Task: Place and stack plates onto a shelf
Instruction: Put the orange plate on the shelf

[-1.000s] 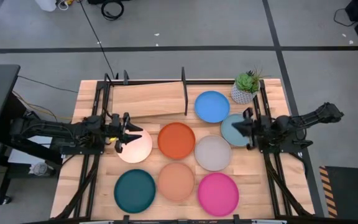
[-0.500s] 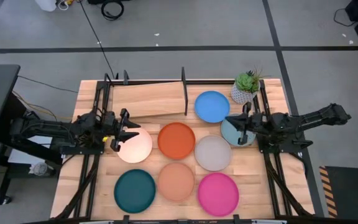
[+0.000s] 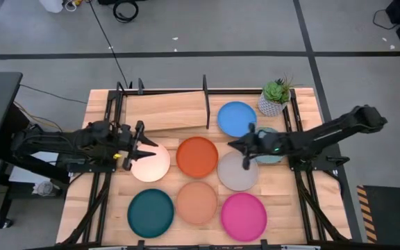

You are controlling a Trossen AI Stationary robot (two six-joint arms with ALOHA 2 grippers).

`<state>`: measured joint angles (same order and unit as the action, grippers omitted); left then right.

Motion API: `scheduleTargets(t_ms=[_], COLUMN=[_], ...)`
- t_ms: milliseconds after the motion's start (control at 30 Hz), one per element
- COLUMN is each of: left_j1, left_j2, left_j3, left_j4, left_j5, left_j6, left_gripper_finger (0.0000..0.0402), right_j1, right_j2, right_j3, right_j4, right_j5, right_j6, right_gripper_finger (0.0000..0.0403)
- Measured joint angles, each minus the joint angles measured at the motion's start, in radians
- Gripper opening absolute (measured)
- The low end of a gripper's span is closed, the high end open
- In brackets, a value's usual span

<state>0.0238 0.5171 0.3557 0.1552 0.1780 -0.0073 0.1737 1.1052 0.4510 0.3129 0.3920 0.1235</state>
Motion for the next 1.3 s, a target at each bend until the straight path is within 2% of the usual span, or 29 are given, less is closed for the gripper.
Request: scheduleTargets(t_ms=[167,500,733,900,1300], left_j1=[0.0,0.0,0.0,0.0,0.0], left_j2=[0.0,0.0,0.0,0.0,0.0], left_j3=[0.0,0.0,0.0,0.0,0.0], left_j4=[-0.049,-0.057,-0.055,-0.065,-0.076], left_j5=[-0.116,-0.123,-0.123,-0.123,-0.123], left_j6=[0.054,0.05,0.008,-0.012,-0.012], left_gripper_finger=[0.0156,0.0156,0.0156,0.0156,0.0156], right_j1=[0.025,0.078,0.092,0.096,0.095], right_j2=[0.246,0.621,0.773,0.838,0.861], right_j3=[0.205,0.655,0.842,0.891,0.894], right_j4=[-0.158,-0.584,-0.783,-0.835,-0.874], right_j5=[-0.007,-0.119,-0.136,-0.163,-0.182], right_j6=[0.004,-0.079,-0.141,-0.184,-0.198], right_gripper_finger=[0.004,0.0124,0.0179,0.0176,0.0109])
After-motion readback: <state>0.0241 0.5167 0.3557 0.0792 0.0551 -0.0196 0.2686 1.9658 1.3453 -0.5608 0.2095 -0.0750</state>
